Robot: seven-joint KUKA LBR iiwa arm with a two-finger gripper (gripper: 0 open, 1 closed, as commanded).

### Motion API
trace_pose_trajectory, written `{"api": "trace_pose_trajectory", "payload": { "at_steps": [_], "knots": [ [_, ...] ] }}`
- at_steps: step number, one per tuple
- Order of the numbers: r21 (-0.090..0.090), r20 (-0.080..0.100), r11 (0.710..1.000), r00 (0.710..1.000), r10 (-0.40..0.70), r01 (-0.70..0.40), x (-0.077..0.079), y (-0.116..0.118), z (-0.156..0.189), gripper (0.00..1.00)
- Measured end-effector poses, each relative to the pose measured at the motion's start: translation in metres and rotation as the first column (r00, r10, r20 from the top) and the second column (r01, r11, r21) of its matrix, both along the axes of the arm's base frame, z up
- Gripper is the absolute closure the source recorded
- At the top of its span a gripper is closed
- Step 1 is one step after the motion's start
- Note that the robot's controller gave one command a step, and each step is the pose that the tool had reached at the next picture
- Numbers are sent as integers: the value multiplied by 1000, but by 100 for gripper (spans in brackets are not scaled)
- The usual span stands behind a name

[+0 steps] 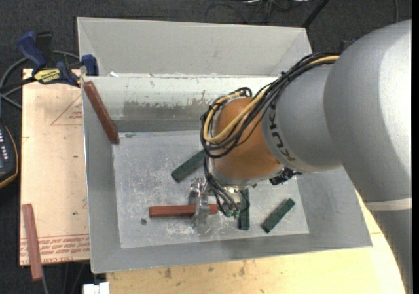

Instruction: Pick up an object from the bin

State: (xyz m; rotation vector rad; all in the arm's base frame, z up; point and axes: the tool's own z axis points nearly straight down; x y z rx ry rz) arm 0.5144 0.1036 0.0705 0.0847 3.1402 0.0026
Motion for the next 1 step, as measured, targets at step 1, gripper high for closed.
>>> {"api": "trace_pose_trajectory", "payload": {
  "at_steps": [1],
  "knots": [
    [-1, 11, 997, 997, 79, -79, 11, -13, 142, 100]
  ]
}}
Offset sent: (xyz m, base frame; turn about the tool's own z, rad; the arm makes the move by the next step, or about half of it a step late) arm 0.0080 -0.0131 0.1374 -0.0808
